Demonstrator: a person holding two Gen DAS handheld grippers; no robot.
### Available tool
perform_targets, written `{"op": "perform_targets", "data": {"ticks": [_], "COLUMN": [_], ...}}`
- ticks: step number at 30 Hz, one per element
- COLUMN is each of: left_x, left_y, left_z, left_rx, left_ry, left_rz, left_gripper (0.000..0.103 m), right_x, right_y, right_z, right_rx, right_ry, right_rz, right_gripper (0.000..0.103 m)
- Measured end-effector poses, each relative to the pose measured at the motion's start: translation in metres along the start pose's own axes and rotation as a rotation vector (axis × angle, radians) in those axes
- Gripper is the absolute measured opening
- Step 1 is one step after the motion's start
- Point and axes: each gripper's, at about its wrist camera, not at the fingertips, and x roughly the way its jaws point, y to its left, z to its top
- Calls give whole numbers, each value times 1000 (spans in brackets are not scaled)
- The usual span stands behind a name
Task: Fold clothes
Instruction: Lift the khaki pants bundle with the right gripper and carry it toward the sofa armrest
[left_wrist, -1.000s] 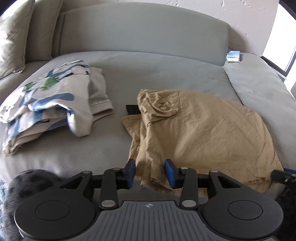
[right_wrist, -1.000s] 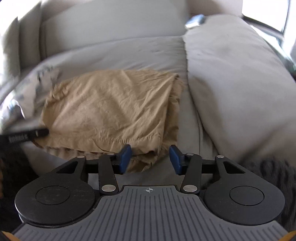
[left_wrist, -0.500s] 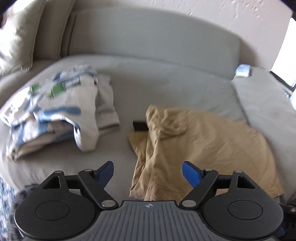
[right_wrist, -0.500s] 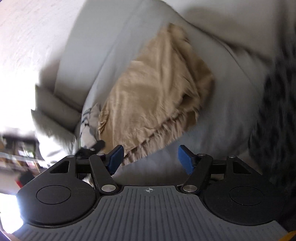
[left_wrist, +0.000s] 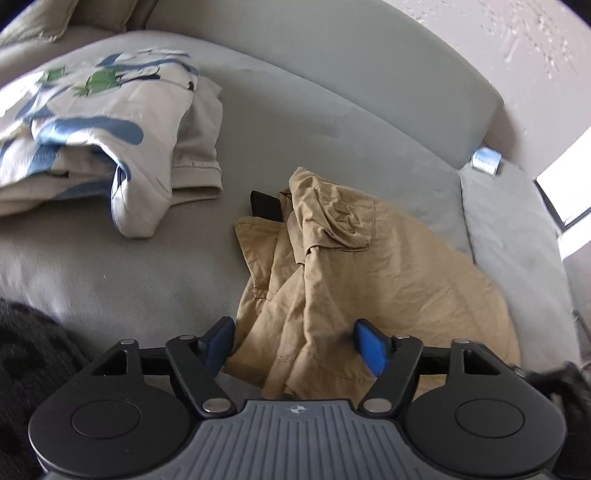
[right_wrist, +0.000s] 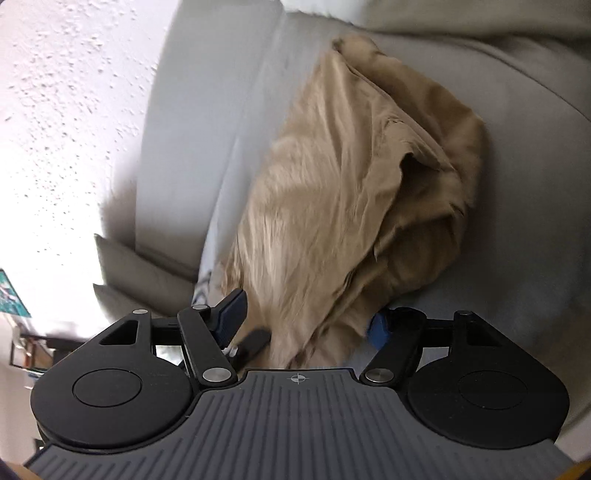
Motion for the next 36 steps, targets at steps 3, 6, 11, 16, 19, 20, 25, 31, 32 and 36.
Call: {"op": "perform_targets", "data": {"ticks": [3, 6, 11, 16, 19, 20, 25, 31, 32, 36], "left_x": [-2, -13, -56, -98, -118, -122, -128, -114, -111, -94], "left_y": [0, 5, 17, 27, 31, 32, 33, 18, 17, 13], "left_z": [-2, -3, 4, 17, 23, 23, 25, 8, 4, -8], "left_rx": [-11, -46, -96, -131, -152, -158, -174, -105, -94, -52], "left_ry": [-7, -11, -97, -220, -277, -285, -263, -176, -157, -84], "left_rz": [-8, -41, -99, -115, -127, -129, -160, -183, -180, -164], "left_gripper": [67, 64, 64, 64, 65, 65, 65, 65, 65, 65], "right_x": [16, 30, 20, -17, -43, -53, -79, 15, 30, 19], "right_y": [8, 33, 67, 144, 183, 193, 222, 171, 153, 103], "right_z": [-3, -9, 1, 3, -13, -18, -9, 60, 70, 85], "right_rx": [-47, -289, -541, -932, -1230, -1311, -1402, -978, -873, -661], "right_ry": [-42, -59, -38, -20, 35, 65, 145, 218, 223, 207], "right_rz": [-23, -120, -128, -96, -72, -44, 96, -252, -390, -449], "right_gripper": [70, 30, 13, 12, 12, 12, 12, 64, 60, 61]}}
